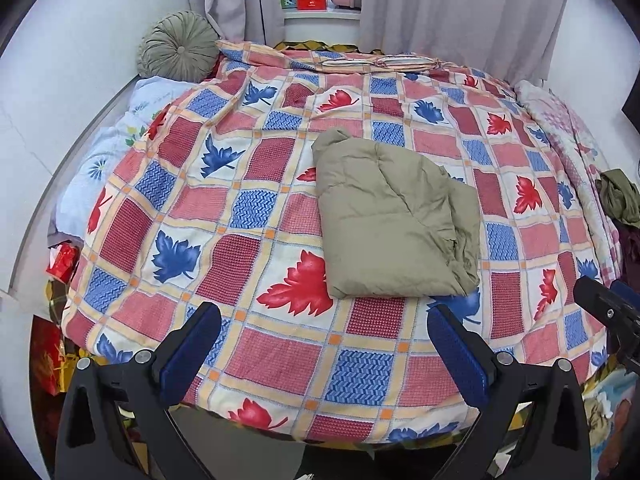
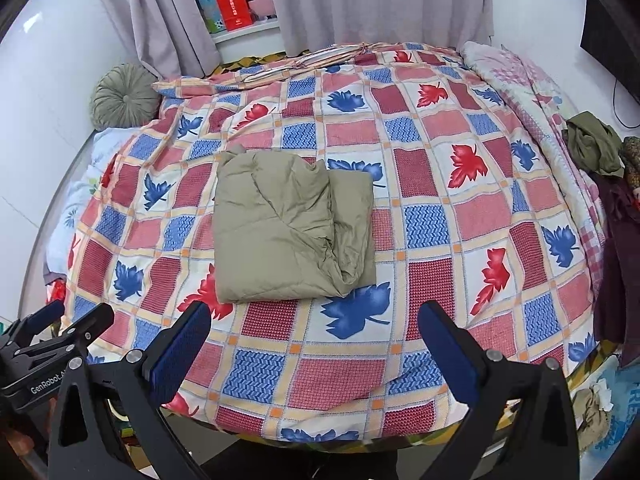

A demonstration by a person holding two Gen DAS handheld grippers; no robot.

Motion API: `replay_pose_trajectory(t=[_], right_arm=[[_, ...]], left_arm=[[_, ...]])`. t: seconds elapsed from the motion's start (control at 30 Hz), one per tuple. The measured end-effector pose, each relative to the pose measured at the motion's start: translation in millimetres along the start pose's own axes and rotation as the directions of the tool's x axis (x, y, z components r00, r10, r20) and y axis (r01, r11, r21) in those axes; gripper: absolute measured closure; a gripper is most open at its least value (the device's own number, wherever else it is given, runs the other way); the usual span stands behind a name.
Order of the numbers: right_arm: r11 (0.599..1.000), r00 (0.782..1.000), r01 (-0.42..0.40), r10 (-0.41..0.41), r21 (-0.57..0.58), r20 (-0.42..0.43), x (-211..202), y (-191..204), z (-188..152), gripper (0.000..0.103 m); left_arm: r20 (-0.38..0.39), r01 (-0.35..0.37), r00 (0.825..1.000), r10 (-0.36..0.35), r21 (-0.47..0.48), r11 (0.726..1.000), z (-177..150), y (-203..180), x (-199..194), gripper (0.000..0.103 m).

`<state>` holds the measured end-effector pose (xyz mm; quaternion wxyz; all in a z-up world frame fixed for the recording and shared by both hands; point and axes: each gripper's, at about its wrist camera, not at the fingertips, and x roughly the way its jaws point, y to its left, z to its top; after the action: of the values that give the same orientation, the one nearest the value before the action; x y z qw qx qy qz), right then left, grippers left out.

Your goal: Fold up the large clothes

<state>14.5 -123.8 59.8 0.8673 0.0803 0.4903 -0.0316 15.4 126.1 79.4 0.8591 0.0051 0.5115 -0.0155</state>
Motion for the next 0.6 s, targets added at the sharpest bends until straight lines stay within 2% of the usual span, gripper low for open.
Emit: replay_pose_trajectory(t=[0.6], right_arm=[[1.000, 1.000, -0.001, 0.001, -0.007, 0.007, -1.4, 9.1, 0.7, 0.000]], left_arm=[[0.005, -0.005, 1.000, 0.005, -0.010, 1.000, 1.5, 2.9, -5.2, 0.000]])
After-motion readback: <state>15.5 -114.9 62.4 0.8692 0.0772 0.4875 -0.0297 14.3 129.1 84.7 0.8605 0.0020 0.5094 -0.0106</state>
